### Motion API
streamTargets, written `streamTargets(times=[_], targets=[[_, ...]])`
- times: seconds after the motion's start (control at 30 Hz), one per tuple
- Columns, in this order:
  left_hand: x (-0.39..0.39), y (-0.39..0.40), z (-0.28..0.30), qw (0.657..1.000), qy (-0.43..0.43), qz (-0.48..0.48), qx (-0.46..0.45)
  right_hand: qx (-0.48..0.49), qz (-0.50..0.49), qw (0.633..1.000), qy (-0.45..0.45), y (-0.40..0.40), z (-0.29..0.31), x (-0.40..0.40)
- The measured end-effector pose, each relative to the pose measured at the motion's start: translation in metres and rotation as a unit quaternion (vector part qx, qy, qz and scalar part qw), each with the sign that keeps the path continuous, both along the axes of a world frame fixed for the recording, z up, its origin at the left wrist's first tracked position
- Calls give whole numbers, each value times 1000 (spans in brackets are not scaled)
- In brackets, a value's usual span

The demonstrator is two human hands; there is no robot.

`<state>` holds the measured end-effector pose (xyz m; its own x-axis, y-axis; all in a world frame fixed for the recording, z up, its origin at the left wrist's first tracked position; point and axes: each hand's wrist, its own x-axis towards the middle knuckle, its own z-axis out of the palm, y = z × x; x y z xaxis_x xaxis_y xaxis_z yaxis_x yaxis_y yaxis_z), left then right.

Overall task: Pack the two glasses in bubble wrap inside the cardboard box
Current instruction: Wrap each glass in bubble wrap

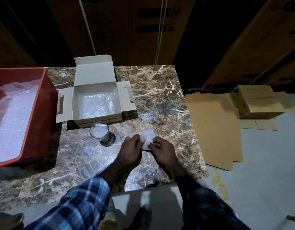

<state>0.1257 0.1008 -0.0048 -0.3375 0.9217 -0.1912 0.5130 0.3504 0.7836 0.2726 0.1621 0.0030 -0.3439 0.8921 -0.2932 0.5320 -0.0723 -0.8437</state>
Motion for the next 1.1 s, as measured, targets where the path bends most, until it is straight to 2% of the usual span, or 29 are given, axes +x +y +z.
streamTargets(times=[0.17, 0.27, 0.43, 0.63, 0.93, 1.1], targets=[[-4, 18, -3, 999, 21, 1, -48, 6, -110, 994, -24, -2, -9, -12], [-1, 25, -2, 996, 15, 32, -83, 40, -138, 989, -36, -7, -11, -15], [3, 36, -3, 990, 4, 68, -124, 107, -96, 985, -90, -2, -12, -15], [15, 35, 3, 988, 87, 59, -114, 73, -51, 987, -133, 13, -13, -12], [7, 34, -3, 994, 54, 9, -92, 56, -20, 988, -141, 19, -19, -13], [9, 24, -3, 999, -15, 9, -27, 38, -10, 992, -124, 21, -25, -12]])
